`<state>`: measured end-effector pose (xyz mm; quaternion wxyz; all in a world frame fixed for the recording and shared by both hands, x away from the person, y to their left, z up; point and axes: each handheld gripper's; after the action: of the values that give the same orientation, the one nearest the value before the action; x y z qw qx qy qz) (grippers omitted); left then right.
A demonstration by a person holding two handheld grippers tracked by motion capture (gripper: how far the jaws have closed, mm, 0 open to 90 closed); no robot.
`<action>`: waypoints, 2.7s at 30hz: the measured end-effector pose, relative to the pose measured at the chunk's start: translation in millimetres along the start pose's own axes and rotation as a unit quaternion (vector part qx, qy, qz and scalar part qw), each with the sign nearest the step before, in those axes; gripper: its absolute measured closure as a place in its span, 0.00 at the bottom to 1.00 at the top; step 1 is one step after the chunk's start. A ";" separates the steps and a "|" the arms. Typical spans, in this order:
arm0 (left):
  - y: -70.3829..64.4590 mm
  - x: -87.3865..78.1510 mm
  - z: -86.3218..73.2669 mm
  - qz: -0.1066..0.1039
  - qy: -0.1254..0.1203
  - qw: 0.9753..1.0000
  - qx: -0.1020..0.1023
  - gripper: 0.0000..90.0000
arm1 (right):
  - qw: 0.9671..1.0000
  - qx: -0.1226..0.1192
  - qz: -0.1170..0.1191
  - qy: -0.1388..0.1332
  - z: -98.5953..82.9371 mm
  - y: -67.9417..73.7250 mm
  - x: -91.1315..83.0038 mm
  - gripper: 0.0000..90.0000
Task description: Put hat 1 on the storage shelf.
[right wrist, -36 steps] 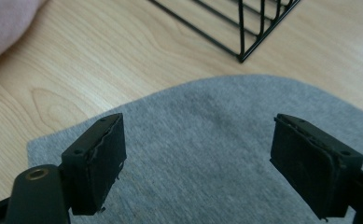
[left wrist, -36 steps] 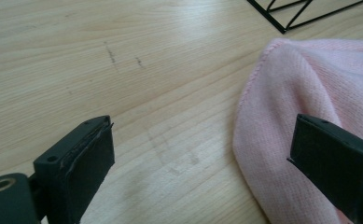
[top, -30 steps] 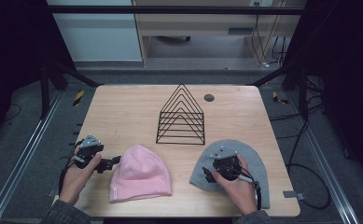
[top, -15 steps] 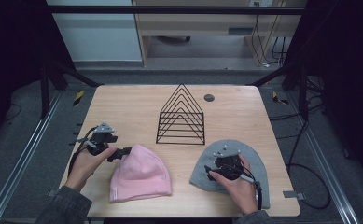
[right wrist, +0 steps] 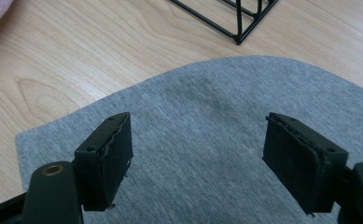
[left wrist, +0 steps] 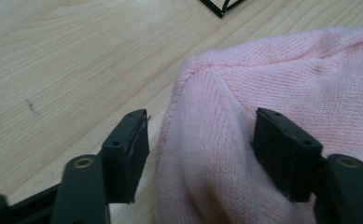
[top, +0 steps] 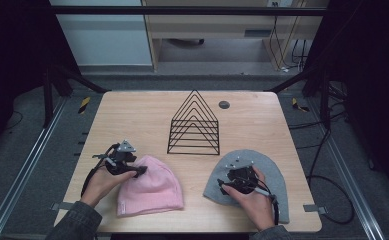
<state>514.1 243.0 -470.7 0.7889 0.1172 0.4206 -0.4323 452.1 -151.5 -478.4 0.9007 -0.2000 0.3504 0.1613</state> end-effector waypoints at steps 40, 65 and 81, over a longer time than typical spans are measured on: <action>-16.4 -29.6 1.3 0.004 -0.083 0.997 0.009 0.85 | 1.000 -0.001 -0.018 0.002 2.8 -0.3 1.0 0.23; -65.5 -81.8 35.0 0.052 -0.120 0.985 0.110 0.86 | 0.998 0.037 -0.024 -0.055 7.0 -4.5 -14.5 0.20; -76.1 -122.2 83.6 0.086 -0.147 0.975 0.143 0.86 | 0.990 -0.017 0.058 -0.124 73.1 28.7 -41.2 0.27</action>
<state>468.5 222.9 -312.0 0.8514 0.1999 0.2220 -0.4312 452.2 -98.1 -407.5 0.9227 -0.1733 0.2439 0.2430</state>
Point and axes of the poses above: each handheld gripper's, and its own axes: x roughly forward along the jaws, z roughly out of its top, y roughly to its left, and after that the axes turned 12 degrees about -z, right-handed
